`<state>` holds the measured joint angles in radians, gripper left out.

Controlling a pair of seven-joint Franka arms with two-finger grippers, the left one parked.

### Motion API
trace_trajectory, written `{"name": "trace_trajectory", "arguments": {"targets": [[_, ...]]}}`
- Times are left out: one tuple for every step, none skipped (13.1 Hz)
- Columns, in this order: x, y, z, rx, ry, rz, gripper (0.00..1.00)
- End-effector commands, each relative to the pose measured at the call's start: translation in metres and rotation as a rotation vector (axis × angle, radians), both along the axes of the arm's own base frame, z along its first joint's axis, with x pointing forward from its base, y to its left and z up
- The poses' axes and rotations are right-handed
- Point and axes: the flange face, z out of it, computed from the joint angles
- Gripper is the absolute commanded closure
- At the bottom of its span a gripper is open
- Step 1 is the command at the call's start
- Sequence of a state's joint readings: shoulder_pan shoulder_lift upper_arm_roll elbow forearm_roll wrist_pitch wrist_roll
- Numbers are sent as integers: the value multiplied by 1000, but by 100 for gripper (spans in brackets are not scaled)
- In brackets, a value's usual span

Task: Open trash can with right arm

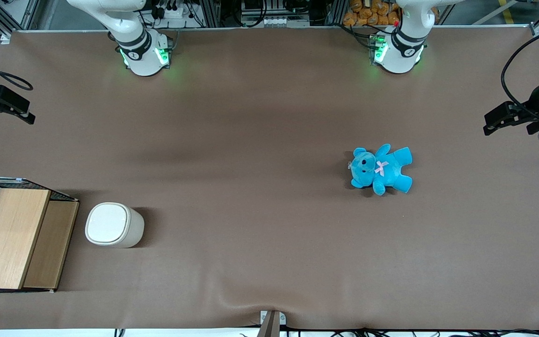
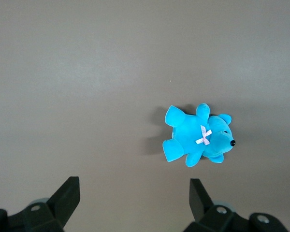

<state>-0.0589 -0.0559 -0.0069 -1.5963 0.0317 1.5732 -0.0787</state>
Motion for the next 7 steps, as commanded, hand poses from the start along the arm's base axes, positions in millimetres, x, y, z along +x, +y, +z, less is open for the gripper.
{"name": "trace_trajectory", "arguments": {"targets": [[0, -2, 4, -15, 3, -10, 0], [1, -2, 5, -15, -1, -12, 0], [1, -3, 4, -17, 0, -12, 0], [1, -4, 3, -17, 2, -13, 0], [1, -5, 2, -17, 3, -13, 0], [3, -6, -1, -15, 9, -15, 0], [6, -6, -5, -16, 17, -15, 0]]}}
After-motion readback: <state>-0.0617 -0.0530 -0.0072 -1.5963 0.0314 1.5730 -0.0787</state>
